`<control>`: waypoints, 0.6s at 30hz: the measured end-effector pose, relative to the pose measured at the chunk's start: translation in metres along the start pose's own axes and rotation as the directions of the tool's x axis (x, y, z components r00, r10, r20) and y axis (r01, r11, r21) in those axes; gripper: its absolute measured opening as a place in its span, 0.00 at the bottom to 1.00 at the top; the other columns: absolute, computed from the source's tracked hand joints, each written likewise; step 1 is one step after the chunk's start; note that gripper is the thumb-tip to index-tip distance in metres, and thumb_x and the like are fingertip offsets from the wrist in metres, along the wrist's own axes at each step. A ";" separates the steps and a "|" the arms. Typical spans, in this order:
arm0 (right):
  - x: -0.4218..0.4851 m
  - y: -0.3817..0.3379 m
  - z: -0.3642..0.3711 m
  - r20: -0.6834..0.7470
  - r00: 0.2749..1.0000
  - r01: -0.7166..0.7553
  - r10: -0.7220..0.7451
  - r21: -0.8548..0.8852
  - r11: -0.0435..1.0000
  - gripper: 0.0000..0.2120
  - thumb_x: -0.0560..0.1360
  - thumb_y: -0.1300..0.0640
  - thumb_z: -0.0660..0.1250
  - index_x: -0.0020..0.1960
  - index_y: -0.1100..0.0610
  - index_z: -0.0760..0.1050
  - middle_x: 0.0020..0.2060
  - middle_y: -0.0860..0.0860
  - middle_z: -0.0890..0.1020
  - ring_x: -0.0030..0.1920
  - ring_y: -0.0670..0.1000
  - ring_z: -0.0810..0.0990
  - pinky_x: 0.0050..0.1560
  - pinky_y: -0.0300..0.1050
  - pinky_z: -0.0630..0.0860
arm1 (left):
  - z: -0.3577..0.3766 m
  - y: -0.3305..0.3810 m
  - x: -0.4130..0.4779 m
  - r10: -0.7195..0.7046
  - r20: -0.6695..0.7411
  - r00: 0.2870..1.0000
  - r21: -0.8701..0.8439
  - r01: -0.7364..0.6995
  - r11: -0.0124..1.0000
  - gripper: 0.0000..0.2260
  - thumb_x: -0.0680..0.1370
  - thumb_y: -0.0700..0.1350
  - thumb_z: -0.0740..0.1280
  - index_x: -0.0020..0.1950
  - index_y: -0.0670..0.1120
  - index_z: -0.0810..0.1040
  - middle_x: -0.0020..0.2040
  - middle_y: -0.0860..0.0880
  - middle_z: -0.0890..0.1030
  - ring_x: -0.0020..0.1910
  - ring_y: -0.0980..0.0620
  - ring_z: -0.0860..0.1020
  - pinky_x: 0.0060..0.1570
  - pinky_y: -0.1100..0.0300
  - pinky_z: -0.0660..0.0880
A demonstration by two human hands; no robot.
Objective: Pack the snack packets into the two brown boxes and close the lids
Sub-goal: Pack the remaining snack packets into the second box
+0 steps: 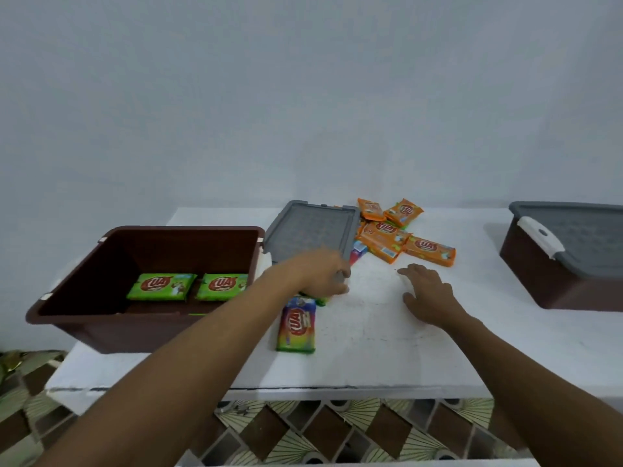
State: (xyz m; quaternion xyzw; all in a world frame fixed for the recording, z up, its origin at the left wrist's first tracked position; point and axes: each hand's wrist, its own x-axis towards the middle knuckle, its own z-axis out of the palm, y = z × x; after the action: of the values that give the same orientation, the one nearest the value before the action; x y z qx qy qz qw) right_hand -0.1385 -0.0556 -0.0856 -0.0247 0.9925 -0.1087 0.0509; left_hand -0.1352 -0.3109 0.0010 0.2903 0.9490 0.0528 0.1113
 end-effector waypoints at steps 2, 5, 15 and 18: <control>0.009 0.011 -0.002 -0.038 0.998 -0.041 0.041 0.002 0.999 0.28 0.79 0.51 0.61 0.77 0.48 0.56 0.78 0.51 0.56 0.76 0.55 0.55 0.71 0.59 0.59 | 0.012 0.008 0.014 -0.020 0.012 1.000 0.006 0.020 1.000 0.20 0.79 0.55 0.64 0.69 0.49 0.73 0.67 0.48 0.73 0.65 0.47 0.72 0.64 0.50 0.70; 0.029 0.028 -0.010 -0.074 0.994 -0.079 0.079 0.004 0.997 0.32 0.78 0.51 0.62 0.78 0.50 0.52 0.78 0.52 0.53 0.77 0.56 0.52 0.72 0.62 0.57 | 0.028 0.018 0.037 -0.050 0.007 0.999 0.041 0.049 0.998 0.21 0.79 0.56 0.64 0.71 0.52 0.70 0.71 0.49 0.69 0.68 0.47 0.68 0.67 0.47 0.67; 0.038 0.075 0.017 -0.343 0.918 -0.165 0.198 0.121 0.979 0.27 0.73 0.44 0.64 0.69 0.52 0.67 0.67 0.54 0.64 0.69 0.58 0.59 0.67 0.60 0.59 | 0.064 0.038 0.124 -0.146 -0.110 0.983 0.108 0.158 0.981 0.28 0.80 0.57 0.61 0.77 0.53 0.57 0.79 0.47 0.54 0.78 0.45 0.49 0.75 0.41 0.45; 0.045 0.081 0.019 -0.308 0.926 -0.173 0.219 0.168 0.970 0.31 0.72 0.42 0.65 0.72 0.51 0.65 0.72 0.53 0.63 0.73 0.57 0.57 0.70 0.61 0.56 | 0.071 0.043 0.154 -0.231 -0.149 0.961 0.057 0.242 0.969 0.29 0.79 0.60 0.60 0.77 0.52 0.55 0.79 0.45 0.52 0.78 0.43 0.46 0.73 0.37 0.44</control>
State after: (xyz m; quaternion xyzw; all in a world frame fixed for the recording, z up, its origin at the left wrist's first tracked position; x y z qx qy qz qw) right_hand -0.1842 0.0167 -0.1255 0.0965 0.9749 -0.1737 -0.1008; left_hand -0.2190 -0.1861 -0.0888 0.1743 0.9836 0.0241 0.0384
